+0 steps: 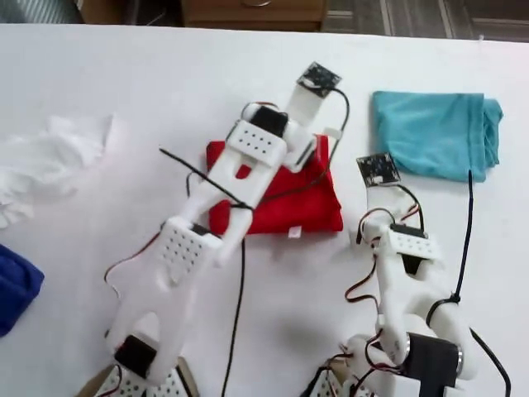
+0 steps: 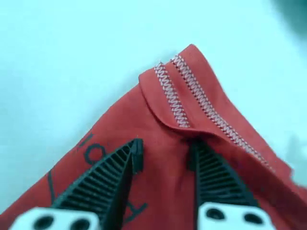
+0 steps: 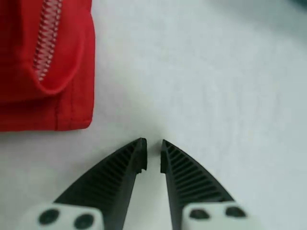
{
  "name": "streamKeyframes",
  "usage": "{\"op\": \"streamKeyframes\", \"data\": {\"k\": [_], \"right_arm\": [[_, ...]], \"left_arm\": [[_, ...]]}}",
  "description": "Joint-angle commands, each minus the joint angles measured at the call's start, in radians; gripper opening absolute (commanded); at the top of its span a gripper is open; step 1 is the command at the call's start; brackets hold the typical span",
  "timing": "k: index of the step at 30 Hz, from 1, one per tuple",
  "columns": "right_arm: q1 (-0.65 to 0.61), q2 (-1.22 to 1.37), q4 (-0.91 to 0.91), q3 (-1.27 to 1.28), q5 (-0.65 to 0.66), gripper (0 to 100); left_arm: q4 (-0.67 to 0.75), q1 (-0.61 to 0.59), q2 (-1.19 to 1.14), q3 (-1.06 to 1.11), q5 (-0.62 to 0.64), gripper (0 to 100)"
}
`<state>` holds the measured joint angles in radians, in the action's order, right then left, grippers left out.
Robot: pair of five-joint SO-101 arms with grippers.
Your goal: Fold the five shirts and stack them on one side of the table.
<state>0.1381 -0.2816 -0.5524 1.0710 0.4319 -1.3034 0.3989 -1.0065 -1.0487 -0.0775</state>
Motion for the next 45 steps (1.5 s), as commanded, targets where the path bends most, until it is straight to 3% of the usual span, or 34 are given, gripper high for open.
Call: {"op": "streamKeyframes", "data": {"k": [1,8,12,16,18,20,24,35,40,45], "right_arm": [[0.016,-0.031,0.027,0.000,-0.008,6.2],[0.016,-0.031,0.027,0.000,-0.008,6.2],[0.016,-0.031,0.027,0.000,-0.008,6.2],[0.016,-0.031,0.025,0.000,-0.009,6.0],[0.022,-0.036,0.024,-0.003,-0.012,1.9],[0.025,-0.033,0.008,-0.044,-0.061,2.3],[0.021,-0.027,-0.180,-0.278,-0.138,1.9],[-0.099,0.302,-0.677,-1.142,-0.192,1.9],[-0.182,0.499,-0.791,-1.410,-0.192,2.4],[-0.278,0.704,-0.911,-1.682,-0.193,2.5]], "left_arm": [[0.012,0.063,0.006,-0.128,0.009,18],[-0.081,0.120,-0.003,-0.263,0.034,19],[-0.184,0.038,0.009,-0.275,0.034,18],[-0.376,-0.089,0.003,-0.371,0.034,18],[-0.450,-0.144,0.002,-0.406,0.032,12],[-0.483,-0.183,0.005,-0.417,0.028,1],[-0.488,-0.224,0.032,-0.369,-0.020,3],[-0.431,-0.242,0.440,0.266,-0.018,3],[-0.258,-0.267,0.617,0.642,-0.025,3],[0.021,-0.287,0.770,1.099,-0.025,3]]}}
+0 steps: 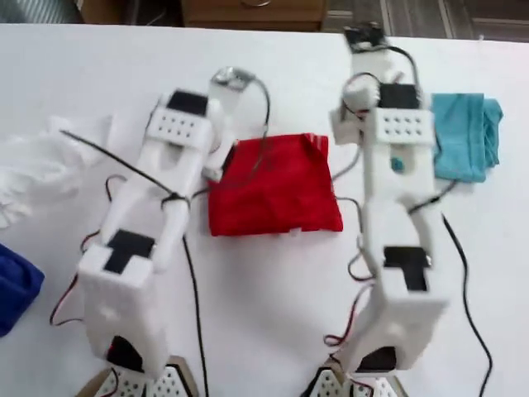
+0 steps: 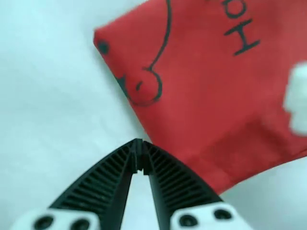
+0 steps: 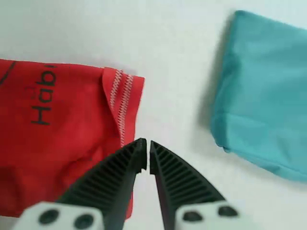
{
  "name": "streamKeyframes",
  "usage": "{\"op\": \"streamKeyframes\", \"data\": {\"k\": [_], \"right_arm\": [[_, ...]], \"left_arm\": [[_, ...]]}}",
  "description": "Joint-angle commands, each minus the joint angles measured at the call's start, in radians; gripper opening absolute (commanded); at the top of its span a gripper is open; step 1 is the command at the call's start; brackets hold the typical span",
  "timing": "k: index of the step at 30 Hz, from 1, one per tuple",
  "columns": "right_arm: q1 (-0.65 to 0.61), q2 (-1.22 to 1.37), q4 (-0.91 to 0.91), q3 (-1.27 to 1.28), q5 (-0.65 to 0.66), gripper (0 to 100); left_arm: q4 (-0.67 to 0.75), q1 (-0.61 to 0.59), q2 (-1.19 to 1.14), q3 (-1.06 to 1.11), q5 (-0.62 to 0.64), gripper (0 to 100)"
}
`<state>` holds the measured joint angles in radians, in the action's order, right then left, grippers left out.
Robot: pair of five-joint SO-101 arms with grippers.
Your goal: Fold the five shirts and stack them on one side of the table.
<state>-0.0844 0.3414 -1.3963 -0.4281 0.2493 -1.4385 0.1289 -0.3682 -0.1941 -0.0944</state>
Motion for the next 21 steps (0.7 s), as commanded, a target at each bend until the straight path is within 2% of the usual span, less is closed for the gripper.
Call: {"op": "streamKeyframes", "data": {"k": [1,5,9,14,21], "right_arm": [[-0.077,0.120,-0.094,-0.244,-0.011,2.6],[-0.142,0.283,-0.196,-0.482,-0.011,8.2],[-0.154,0.429,-0.259,-0.689,-0.003,10.4],[-0.148,0.562,-0.305,-0.839,-0.002,9.5],[-0.133,0.664,-0.303,-0.878,-0.002,9.6]], "left_arm": [[0.215,-0.015,0.163,0.321,-0.008,3],[0.391,0.011,0.244,0.545,-0.008,3],[0.486,0.011,0.255,0.611,-0.006,3],[0.506,0.014,0.235,0.604,-0.002,3],[0.545,0.011,0.164,0.599,0.000,3]]}}
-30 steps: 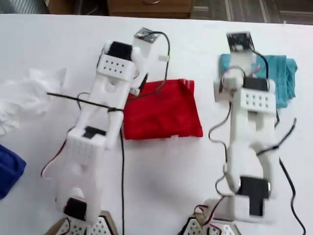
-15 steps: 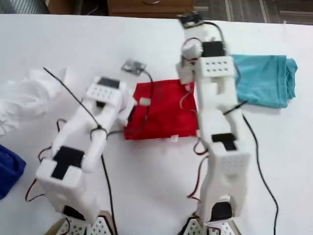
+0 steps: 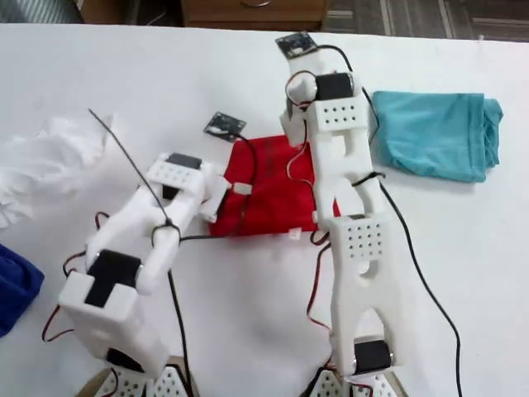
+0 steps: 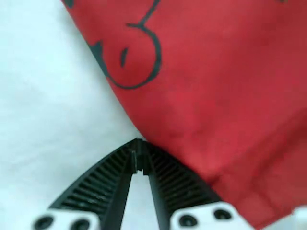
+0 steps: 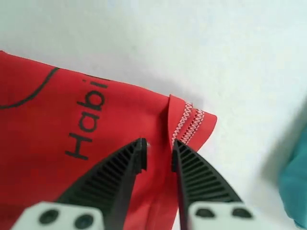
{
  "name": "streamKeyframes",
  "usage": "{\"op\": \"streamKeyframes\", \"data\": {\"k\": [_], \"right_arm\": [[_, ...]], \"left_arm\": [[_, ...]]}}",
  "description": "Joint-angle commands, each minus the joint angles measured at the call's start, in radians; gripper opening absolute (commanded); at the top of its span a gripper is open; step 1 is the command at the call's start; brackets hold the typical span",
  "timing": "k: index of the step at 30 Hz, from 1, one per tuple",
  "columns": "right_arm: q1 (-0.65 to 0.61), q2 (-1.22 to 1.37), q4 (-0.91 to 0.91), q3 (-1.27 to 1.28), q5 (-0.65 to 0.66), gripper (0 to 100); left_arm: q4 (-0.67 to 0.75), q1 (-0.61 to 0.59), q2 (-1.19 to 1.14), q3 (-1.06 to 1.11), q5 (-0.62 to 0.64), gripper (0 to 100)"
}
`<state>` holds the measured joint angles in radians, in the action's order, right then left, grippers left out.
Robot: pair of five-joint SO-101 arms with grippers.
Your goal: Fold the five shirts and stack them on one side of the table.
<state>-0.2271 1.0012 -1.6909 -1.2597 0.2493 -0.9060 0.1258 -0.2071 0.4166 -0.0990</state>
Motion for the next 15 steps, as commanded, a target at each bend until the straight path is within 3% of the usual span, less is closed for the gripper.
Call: {"op": "streamKeyframes", "data": {"k": [1,15], "right_arm": [[0.010,0.012,-0.007,-0.046,-0.002,9.5],[0.048,0.102,0.101,-0.046,-0.002,9.4]], "left_arm": [[0.008,0.014,0.000,-0.022,0.005,3],[0.006,0.020,-0.006,-0.027,0.005,3]]}}
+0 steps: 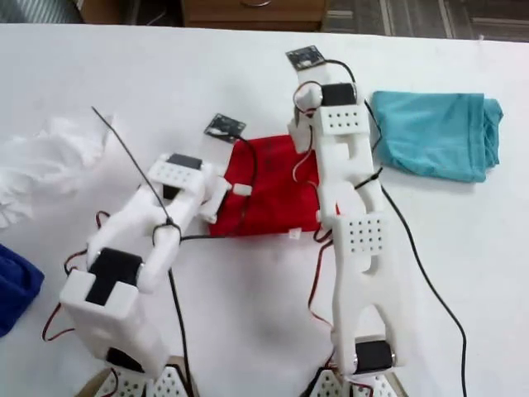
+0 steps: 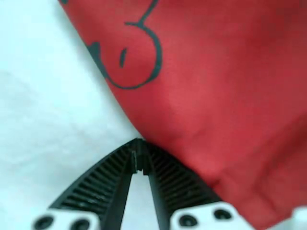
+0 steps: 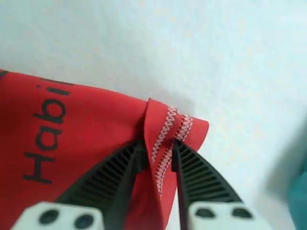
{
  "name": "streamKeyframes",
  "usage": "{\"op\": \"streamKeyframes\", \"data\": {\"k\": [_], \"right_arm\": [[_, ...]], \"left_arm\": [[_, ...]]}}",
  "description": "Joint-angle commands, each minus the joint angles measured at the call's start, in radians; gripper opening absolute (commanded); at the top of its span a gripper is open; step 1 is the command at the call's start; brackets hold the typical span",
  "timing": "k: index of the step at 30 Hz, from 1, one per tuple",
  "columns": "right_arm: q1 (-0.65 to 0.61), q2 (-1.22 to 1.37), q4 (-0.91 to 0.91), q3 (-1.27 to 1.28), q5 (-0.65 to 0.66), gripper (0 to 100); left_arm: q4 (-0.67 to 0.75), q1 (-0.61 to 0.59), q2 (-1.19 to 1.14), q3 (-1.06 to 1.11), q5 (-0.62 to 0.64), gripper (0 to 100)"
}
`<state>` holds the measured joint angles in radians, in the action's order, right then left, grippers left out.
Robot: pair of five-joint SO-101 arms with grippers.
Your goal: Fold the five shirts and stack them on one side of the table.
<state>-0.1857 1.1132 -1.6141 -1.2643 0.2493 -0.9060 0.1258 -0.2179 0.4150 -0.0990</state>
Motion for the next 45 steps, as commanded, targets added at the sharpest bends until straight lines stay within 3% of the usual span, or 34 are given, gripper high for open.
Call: {"op": "streamKeyframes", "data": {"k": [1,10,29,35,37,41,45], "right_arm": [[0.007,-0.010,0.033,-0.041,-0.002,9.4],[0.030,-0.010,0.176,-0.041,-0.002,2.0],[0.120,-0.018,0.077,-0.043,0.058,2.7],[0.079,-0.070,0.096,-0.043,0.058,21.9],[0.068,-0.090,0.131,-0.043,0.058,24.2],[0.044,-0.099,0.217,-0.038,-0.009,21.4],[0.002,-0.091,0.271,-0.026,-0.044,11.7]], "left_arm": [[0.006,0.020,0.005,-0.025,0.005,3],[0.006,0.020,0.005,-0.024,0.005,3],[0.009,0.020,0.003,-0.024,0.005,3],[0.009,0.020,0.003,-0.024,0.005,3],[0.009,0.020,0.003,-0.024,0.005,3],[0.009,0.020,0.003,-0.024,0.005,3],[0.009,0.020,0.003,-0.024,0.005,3]]}}
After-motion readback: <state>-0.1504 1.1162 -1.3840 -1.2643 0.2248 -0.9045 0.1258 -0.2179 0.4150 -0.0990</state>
